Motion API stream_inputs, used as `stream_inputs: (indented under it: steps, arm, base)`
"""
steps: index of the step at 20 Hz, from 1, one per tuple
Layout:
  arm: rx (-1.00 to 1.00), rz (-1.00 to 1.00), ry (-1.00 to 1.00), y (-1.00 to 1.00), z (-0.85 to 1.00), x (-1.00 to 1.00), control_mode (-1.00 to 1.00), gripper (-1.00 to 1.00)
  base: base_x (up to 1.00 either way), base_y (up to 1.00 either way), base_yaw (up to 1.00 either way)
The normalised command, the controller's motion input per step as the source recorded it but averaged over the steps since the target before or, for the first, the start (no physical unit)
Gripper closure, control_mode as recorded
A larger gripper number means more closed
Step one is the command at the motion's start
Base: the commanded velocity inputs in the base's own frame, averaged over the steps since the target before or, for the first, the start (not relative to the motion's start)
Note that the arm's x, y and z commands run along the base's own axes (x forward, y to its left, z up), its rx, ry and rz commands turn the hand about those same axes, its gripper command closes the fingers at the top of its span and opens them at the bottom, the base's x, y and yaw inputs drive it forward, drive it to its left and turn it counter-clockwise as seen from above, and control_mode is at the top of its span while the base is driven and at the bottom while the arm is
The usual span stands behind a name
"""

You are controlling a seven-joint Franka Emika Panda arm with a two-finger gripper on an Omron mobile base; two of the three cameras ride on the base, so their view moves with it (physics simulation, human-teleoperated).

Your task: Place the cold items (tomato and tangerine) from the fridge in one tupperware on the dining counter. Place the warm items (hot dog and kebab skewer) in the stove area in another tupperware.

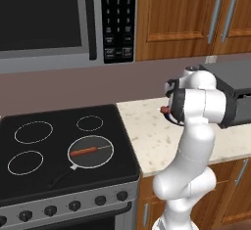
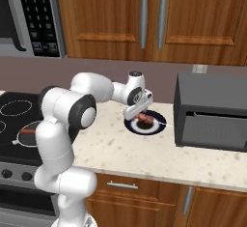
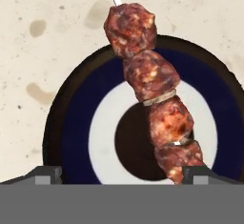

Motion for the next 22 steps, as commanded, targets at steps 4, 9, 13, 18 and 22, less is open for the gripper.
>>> stream_inputs:
  steps: [4, 9, 13, 18, 22]
  arm:
    - [0.0, 0.03, -0.03, 0.0, -0.33, 0.24, -1.0, -1.0]
    - [0.0, 0.01, -0.1, 0.0, -0.18, 0.27, -1.0, -1.0]
    - [0.0, 0.01, -0.2, 0.0, -0.14, 0.23, -1.0, -1.0]
    - [0.0, 0.02, -0.08, 0.0, -0.23, 0.17, -1.0, -1.0]
    - [0.0, 0.03, 0.0, 0.0, -0.27, 0.08, -1.0, -1.0]
  base:
    - [0.0, 0.0, 0.0]
    - [0.0, 0.0, 0.0]
    - [0.0, 0.0, 0.0]
    - [0.0, 0.0, 0.0]
    - [0.0, 0.0, 0.0]
